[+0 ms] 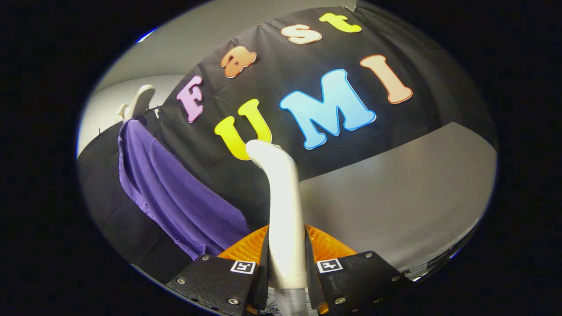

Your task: Iron the clothes twice with a garment steamer, once on the left side and once on the right side.

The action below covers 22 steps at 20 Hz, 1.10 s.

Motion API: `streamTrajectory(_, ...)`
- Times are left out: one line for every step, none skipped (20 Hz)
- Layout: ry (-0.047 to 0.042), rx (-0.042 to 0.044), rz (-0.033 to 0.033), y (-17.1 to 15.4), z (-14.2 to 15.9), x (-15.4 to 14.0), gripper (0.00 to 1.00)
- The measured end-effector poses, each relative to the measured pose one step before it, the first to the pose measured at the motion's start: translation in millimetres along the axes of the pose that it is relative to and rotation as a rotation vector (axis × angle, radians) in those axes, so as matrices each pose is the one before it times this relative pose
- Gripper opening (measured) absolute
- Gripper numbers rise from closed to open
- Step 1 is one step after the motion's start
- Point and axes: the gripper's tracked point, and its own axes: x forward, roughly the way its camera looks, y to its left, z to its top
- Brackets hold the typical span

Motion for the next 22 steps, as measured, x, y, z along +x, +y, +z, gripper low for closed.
streamTrajectory(-0.02156,-0.01783,-0.00417,6.94,-5.39,-11.67,0.37)
streamTrajectory(-0.02635,-0.0166,-0.01004,7.0,-1.73,-9.96,0.37)
streamTrajectory(-0.03819,-0.01942,-0.01182,8.31,-2.92,-10.46,0.36)
streamTrajectory(-0.0291,-0.02288,-0.00774,8.68,-1.31,-14.94,0.36)
streamTrajectory(-0.03351,-0.02517,-0.00486,10.28,-2.14,-10.59,0.36)
streamTrajectory(-0.04021,-0.02299,-0.0002,11.41,1.27,-9.1,0.36)
streamTrajectory(-0.03222,-0.02038,0.00341,10.91,2.9,-6.75,0.36)
streamTrajectory(-0.02401,-0.02079,0.00113,10.26,5.36,-4.59,0.36)
streamTrajectory(-0.03554,-0.01832,-0.00613,8.95,4.6,-7.08,0.36)
streamTrajectory(-0.04347,-0.01398,-0.01143,6.73,6.05,-6.16,0.36)
streamTrajectory(-0.03081,-0.0178,-0.00706,8.64,4.42,-5.21,0.36)
streamTrajectory(-0.03283,-0.01479,-0.00376,8.49,6.16,-5.09,0.36)
streamTrajectory(-0.02502,-0.01745,0.00037,9.72,3.8,-2.34,0.36)
streamTrajectory(-0.01089,-0.01999,0.00408,10.06,3.09,-1.14,0.36)
streamTrajectory(-0.01247,-0.02066,0.00484,8.79,4.03,1.55,0.36)
streamTrajectory(-0.02131,-0.01603,0.00374,9.03,4.75,-0.06,0.36)
streamTrajectory(-0.01535,-0.01666,0.00251,9.4,4.83,0.91,0.36)
streamTrajectory(-0.0176,-0.01625,0.00057,9.04,6.06,1.93,0.36)
streamTrajectory(-0.0223,-0.01762,-0.00312,7.82,5.83,1.94,0.36)
streamTrajectory(-0.01335,-0.02379,-0.00284,6.47,5.98,1.14,0.36)
streamTrajectory(-0.02048,-0.02209,0.00111,10.15,5.82,4.33,0.36)
streamTrajectory(-0.01502,-0.0184,0.00905,11.0,4.68,5.45,0.36)
